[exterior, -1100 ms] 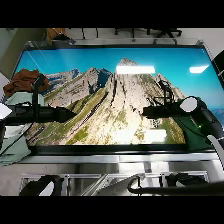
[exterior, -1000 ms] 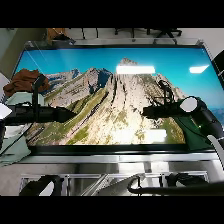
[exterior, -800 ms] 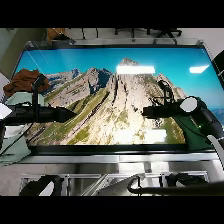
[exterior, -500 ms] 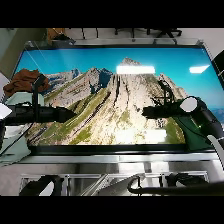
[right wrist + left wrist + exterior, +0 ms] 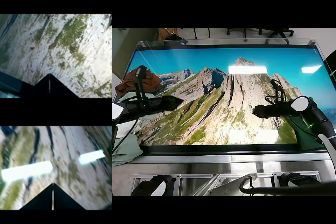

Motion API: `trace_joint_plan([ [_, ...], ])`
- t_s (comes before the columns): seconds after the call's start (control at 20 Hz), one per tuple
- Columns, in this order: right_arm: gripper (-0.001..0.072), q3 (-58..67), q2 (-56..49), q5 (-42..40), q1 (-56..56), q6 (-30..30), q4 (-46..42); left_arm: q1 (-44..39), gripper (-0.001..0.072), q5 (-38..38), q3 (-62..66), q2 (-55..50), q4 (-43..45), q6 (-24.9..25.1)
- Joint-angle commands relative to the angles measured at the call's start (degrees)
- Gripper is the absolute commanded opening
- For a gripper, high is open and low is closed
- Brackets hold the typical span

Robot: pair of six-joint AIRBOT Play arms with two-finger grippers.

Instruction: Fold the shirts.

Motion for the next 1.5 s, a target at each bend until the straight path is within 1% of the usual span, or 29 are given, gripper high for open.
trace_joint_plan([
  [0.0, 0.0028, 0.0, -1.4, -0.5, 0.0, 0.0, 1.9, 2.1, 0.0015, 25.8, 4.6, -4.1, 15.6, 2.1],
  [0.1, 0.0028, 0.0, -2.5, -0.5, 0.0, 0.0, 1.9, 4.9, 0.0018, 31.1, 11.9, -11.7, 28.7, 2.6],
  [0.15, 0.0032, 0.0, -3.2, -0.5, 0.0, 0.0, 1.9, 6.5, 0.0166, 31.8, 16.7, -17.0, 33.7, 3.2],
  [0.2, 0.0033, 0.0, -3.9, -0.6, 0.0, 0.0, 1.9, 8.2, 0.0582, 32.8, 21.7, -22.8, 36.8, 3.6],
  [0.25, 0.0033, 0.0, -4.5, -0.6, 0.0, 0.0, 1.9, 9.6, 0.0696, 33.6, 26.4, -28.6, 36.9, 3.6],
  [0.3, 0.0035, 0.0, -5.1, -0.6, -0.1, 0.0, 1.9, 10.7, 0.0696, 32.9, 31.5, -34.8, 37.3, 3.7],
  [0.35, 0.0039, 0.0, -5.7, -0.6, -0.1, 0.0, 1.9, 11.4, 0.0696, 31.5, 36.0, -40.4, 38.3, 5.4],
  [0.4, 0.0156, 0.0, -6.3, -0.6, -0.1, 0.0, 1.9, 12.0, 0.0696, 30.0, 40.3, -45.9, 38.9, 8.2],
  [0.45, 0.0362, 0.0, -6.8, -1.0, -0.1, 0.0, 1.9, 12.5, 0.0696, 29.2, 43.5, -50.9, 39.6, 10.3],
  [0.5, 0.0415, 0.0, -7.2, -1.2, -0.1, 0.0, 1.9, 12.7, 0.0696, 29.0, 45.5, -54.7, 39.6, 11.1],
  [0.6, 0.0415, 0.0, -7.6, -1.2, -0.1, 0.0, 1.9, 13.5, 0.0696, 27.8, 47.6, -60.5, 39.8, 11.4],
  [0.65, 0.0415, 0.0, -7.8, -1.5, -0.1, 0.0, 1.9, 13.9, 0.0696, 27.4, 47.6, -62.7, 41.4, 11.5],
  [0.8, 0.0415, 0.0, -8.1, -3.7, -0.1, 0.0, 1.9, 15.1, 0.0696, 22.8, 47.6, -67.1, 48.0, 11.4],
  [0.95, 0.0415, 0.0, -8.1, -5.1, -0.1, 0.0, 1.8, 16.8, 0.0696, 19.9, 47.6, -69.9, 48.5, 11.2],
  [1.05, 0.0415, 0.0, -8.1, -5.0, -0.1, 0.0, 1.7, 16.9, 0.0691, 19.6, 47.6, -70.5, 48.6, 11.3],
  [1.1, 0.0415, 0.0, -8.1, -5.0, -0.1, 0.0, 1.7, 16.9, 0.0460, 19.8, 47.6, -70.4, 48.6, 11.2],
  [1.15, 0.0414, 0.0, -8.1, -5.0, -0.1, 0.0, 1.7, 16.6, 0.0089, 19.0, 48.3, -70.3, 48.6, 11.2],
  [1.2, 0.0410, 0.0, -8.1, -5.0, -0.1, 0.0, 1.7, 16.0, 0.0014, 16.9, 50.1, -70.4, 48.5, 10.6],
  [1.25, 0.0408, 0.0, -8.1, -5.0, -0.1, 0.0, 1.7, 15.3, 0.0013, 15.3, 52.6, -70.3, 48.5, 8.9],
  [1.3, 0.0377, 0.0, -8.1, -5.0, -0.1, 0.0, 1.9, 14.4, 0.0012, 14.0, 55.4, -70.1, 48.4, 7.0],
  [1.35, 0.0298, 0.0, -8.0, -4.9, -0.1, 0.0, 1.9, 13.4, 0.0011, 13.2, 58.6, -69.3, 47.8, 3.4],
  [1.4, 0.0255, 0.0, -8.0, -4.8, -0.1, 0.0, 1.9, 12.3, 0.0011, 13.0, 61.2, -68.0, 47.8, -0.7],
  [1.45, 0.0230, 0.0, -8.0, -4.6, -0.1, 0.0, 1.9, 10.8, 0.0011, 13.3, 63.5, -66.0, 47.8, -3.2],
])
